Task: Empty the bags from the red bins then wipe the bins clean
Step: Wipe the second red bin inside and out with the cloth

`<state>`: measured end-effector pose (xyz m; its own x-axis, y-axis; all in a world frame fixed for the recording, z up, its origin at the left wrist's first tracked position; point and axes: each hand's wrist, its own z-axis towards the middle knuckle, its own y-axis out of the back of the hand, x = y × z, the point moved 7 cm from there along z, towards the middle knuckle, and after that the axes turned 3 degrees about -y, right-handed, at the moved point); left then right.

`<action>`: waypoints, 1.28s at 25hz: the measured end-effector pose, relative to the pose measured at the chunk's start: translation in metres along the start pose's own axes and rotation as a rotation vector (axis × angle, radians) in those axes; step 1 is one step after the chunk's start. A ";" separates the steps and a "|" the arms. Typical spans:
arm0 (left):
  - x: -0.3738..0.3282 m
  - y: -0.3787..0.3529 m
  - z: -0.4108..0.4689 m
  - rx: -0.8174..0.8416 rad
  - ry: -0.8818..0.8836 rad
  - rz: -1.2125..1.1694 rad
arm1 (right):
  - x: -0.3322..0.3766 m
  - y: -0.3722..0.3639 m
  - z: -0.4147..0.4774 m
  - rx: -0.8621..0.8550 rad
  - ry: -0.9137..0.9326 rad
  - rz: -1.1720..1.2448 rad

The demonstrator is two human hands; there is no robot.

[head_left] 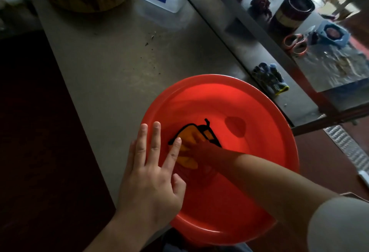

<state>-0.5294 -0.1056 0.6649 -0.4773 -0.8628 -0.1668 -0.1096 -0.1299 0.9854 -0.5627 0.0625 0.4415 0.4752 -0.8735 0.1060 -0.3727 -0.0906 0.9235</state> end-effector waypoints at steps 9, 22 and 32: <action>-0.001 -0.001 -0.001 0.005 0.017 -0.027 | 0.010 -0.042 -0.057 0.685 0.224 -0.433; 0.000 -0.004 0.000 -0.020 0.012 -0.007 | 0.009 0.003 -0.023 0.392 0.099 -0.380; -0.002 -0.004 -0.004 0.031 -0.002 -0.002 | 0.016 -0.040 -0.052 0.627 0.360 -0.524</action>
<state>-0.5247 -0.1048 0.6611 -0.4787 -0.8616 -0.1689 -0.1375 -0.1164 0.9836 -0.4985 0.0771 0.4250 0.8892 -0.4526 -0.0660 -0.3546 -0.7732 0.5258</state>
